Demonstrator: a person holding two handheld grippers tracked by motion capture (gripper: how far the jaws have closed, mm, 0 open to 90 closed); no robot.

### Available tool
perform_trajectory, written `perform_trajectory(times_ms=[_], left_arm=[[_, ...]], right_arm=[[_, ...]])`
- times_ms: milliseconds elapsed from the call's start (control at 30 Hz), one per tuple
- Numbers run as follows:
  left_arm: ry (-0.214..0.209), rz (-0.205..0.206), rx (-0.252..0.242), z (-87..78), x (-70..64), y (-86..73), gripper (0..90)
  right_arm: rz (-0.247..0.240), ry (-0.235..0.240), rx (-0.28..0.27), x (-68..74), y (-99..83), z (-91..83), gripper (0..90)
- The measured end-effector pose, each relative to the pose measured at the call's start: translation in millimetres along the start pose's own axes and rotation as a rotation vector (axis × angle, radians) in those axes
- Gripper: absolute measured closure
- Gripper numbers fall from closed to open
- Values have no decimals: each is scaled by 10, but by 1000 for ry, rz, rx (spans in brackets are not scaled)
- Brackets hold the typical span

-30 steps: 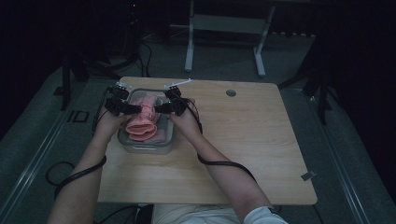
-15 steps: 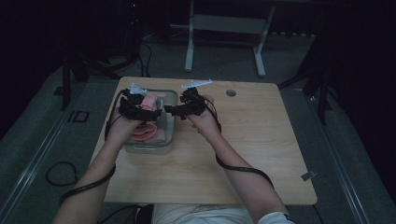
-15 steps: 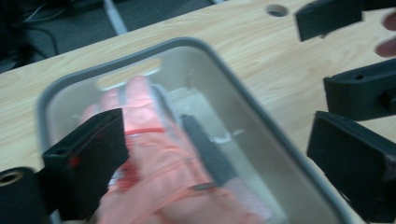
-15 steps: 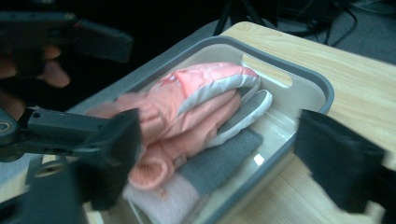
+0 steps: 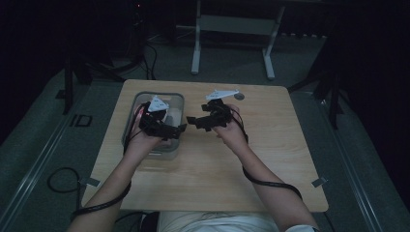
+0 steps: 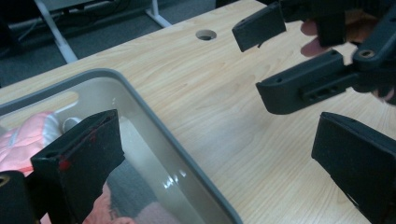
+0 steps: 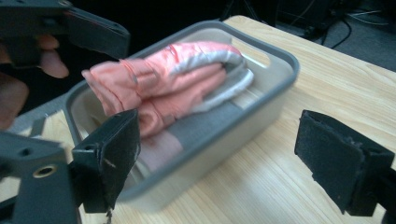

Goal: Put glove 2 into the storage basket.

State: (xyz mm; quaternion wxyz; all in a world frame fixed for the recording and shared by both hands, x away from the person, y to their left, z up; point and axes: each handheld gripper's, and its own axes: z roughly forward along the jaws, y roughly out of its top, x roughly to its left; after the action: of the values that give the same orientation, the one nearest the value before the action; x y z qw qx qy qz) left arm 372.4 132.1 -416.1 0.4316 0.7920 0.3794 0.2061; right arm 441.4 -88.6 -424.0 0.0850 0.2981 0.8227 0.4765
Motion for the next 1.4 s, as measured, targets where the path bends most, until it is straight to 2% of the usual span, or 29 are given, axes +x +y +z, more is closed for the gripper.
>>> perform_trajectory(times_ms=[167,367,533,800,900,1133,1267,1400], left_arm=[[-18,33,-7,5,-123,-22,15],[-69,61,-13,24,-325,-72,15],[-113,82,-29,64,-476,-119,15],[-165,140,-46,125,-713,-183,15],[-185,148,-45,166,-792,-223,15],[-226,168,-46,267,-916,-329,15],[-264,184,-36,349,-991,-420,15],[-276,201,-27,405,-1041,-481,15]], right_arm=[[-15,-3,9,-38,-111,-82,143],[-20,0,12,-97,-321,-202,143],[-25,-19,2,-133,-437,-307,143],[-38,-25,9,-174,-640,-441,143],[-42,-25,7,-183,-732,-473,143],[-53,-23,19,-204,-921,-527,143],[-58,-22,23,-199,-1032,-557,143],[-58,-23,36,-197,-1144,-574,143]])
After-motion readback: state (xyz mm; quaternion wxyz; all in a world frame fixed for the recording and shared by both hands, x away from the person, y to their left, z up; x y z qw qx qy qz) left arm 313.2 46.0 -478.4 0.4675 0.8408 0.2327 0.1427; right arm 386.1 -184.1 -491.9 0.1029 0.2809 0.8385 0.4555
